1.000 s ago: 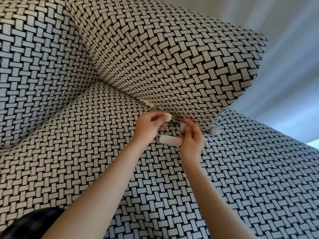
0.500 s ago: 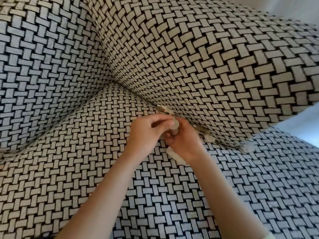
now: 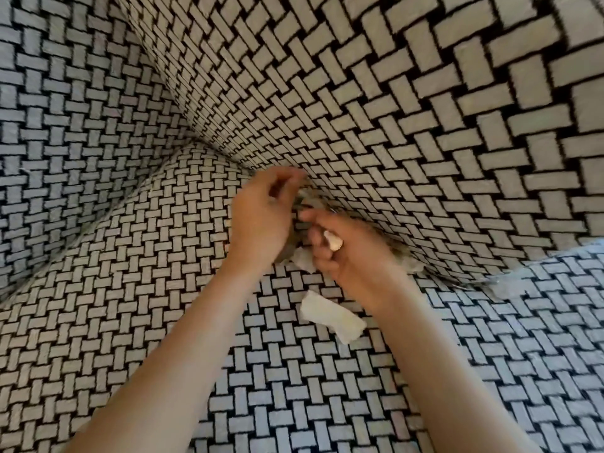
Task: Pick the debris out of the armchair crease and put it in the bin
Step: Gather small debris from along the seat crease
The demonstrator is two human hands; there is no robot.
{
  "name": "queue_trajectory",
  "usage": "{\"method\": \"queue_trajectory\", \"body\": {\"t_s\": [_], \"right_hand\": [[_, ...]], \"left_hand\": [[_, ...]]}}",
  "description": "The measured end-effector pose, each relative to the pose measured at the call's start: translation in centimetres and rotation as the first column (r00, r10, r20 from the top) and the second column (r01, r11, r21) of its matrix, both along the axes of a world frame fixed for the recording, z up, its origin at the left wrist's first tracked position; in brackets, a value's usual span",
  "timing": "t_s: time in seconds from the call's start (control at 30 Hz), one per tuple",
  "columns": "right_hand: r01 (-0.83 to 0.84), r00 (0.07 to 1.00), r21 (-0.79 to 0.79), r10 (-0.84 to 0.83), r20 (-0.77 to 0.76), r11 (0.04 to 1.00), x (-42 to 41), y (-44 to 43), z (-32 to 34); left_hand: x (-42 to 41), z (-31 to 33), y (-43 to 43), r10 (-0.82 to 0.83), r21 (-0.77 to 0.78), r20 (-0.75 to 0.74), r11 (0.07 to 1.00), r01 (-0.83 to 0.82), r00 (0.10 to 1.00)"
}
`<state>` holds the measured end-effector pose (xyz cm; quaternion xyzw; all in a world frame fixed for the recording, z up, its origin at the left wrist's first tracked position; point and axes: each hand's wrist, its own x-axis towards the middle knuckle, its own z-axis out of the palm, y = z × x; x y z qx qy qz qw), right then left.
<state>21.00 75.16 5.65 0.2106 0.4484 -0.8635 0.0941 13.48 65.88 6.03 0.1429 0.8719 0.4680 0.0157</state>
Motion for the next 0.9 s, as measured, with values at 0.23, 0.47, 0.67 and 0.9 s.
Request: {"method": "queue_trajectory", "body": {"t_s": [0.23, 0.47, 0.67, 0.9], "right_hand": [[-0.062, 0.997, 0.156, 0.055, 0.047, 0.986, 0.0, -1.0, -0.3], [0.162, 0.985, -0.347, -0.131, 0.113, 0.924, -0.1, -0.8, -0.5], [0.259, 0.966, -0.519, -0.22, 0.137, 0.815, 0.0, -0.9, 0.2], [0.314, 0.948, -0.545, -0.289, 0.135, 0.777, 0.2, -0.8, 0.5]], "left_hand": [[-2.4, -2.9, -0.7, -0.14, -0.529, -0.021, 0.841, 0.108, 0.99], [-2.4, -1.4, -0.5, -0.148, -0.516, -0.105, 0.853, 0.073, 0.983], [0.5, 1.7, -1.4, -0.124, 0.122, 0.15, 0.987, 0.106, 0.981], [1.2, 2.7, -0.9, -0.32, 0.132, 0.261, 0.947, 0.294, 0.911]]}}
